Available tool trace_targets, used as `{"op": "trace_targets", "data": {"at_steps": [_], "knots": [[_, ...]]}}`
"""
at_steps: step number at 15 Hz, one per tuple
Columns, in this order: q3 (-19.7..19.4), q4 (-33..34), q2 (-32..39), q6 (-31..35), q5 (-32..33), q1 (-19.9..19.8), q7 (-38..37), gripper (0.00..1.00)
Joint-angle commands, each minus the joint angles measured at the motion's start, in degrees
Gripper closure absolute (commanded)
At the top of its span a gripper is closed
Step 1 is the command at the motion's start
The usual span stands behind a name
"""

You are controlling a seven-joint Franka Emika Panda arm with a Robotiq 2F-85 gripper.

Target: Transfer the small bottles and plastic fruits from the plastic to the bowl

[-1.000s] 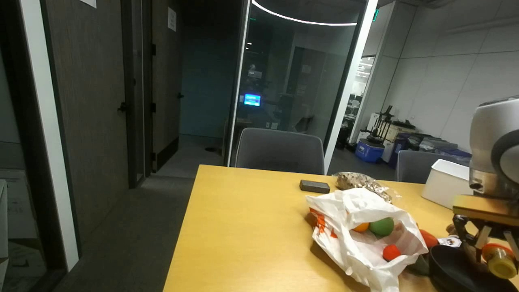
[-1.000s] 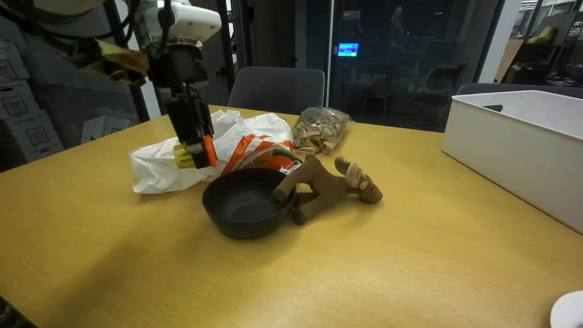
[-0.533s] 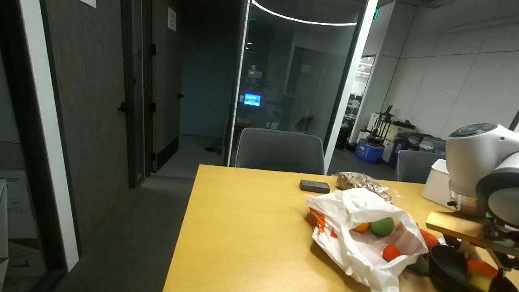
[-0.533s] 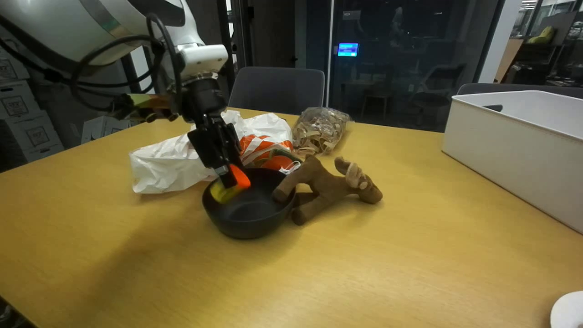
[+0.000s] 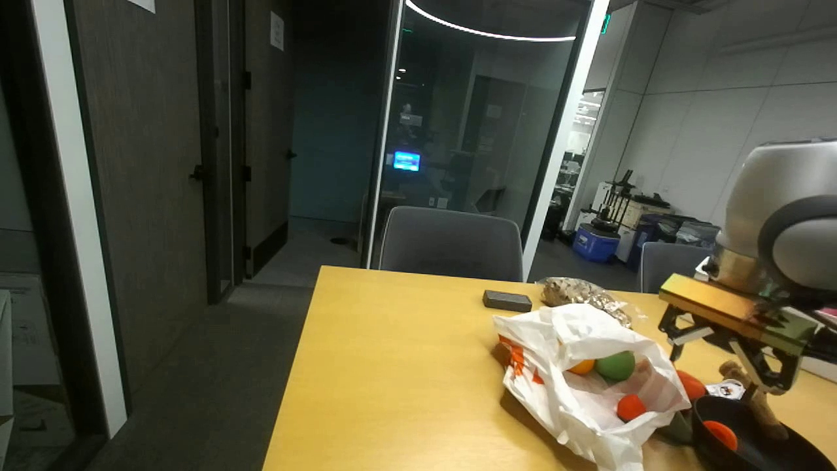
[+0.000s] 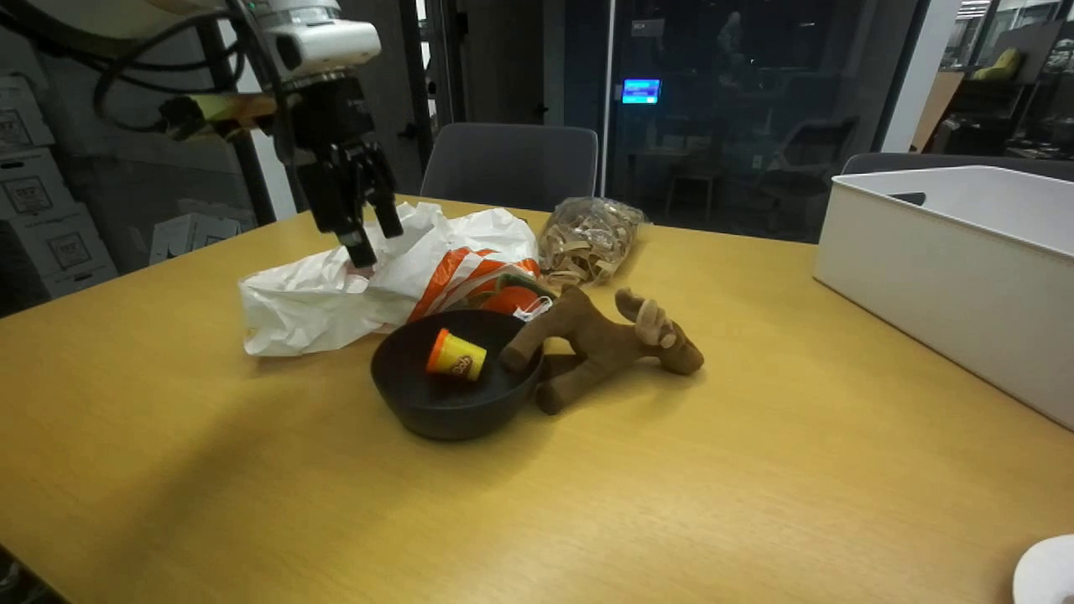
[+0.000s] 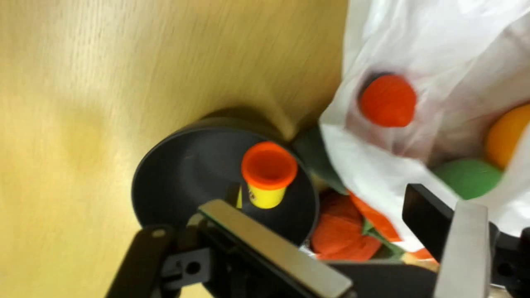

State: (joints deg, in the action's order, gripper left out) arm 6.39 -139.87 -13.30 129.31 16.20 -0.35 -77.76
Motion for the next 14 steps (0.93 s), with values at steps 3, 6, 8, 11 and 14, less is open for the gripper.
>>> {"op": "trace_targets", "data": {"at_steps": [3,6,8,11,14], "knots": [[4.48,2.28,-1.72,3.65,-11.0,7.59,8.76,0.0],[6.53,4.52,2.54,8.01,-12.98,9.92,14.5,0.0],[7.57,6.45,5.7,9.83,-10.68,10.17,18.07,0.0],[7.66,8.42,8.78,9.35,-7.16,9.54,20.27,0.0],[6.31,8.62,11.01,8.88,-3.7,8.88,20.99,0.0]]}}
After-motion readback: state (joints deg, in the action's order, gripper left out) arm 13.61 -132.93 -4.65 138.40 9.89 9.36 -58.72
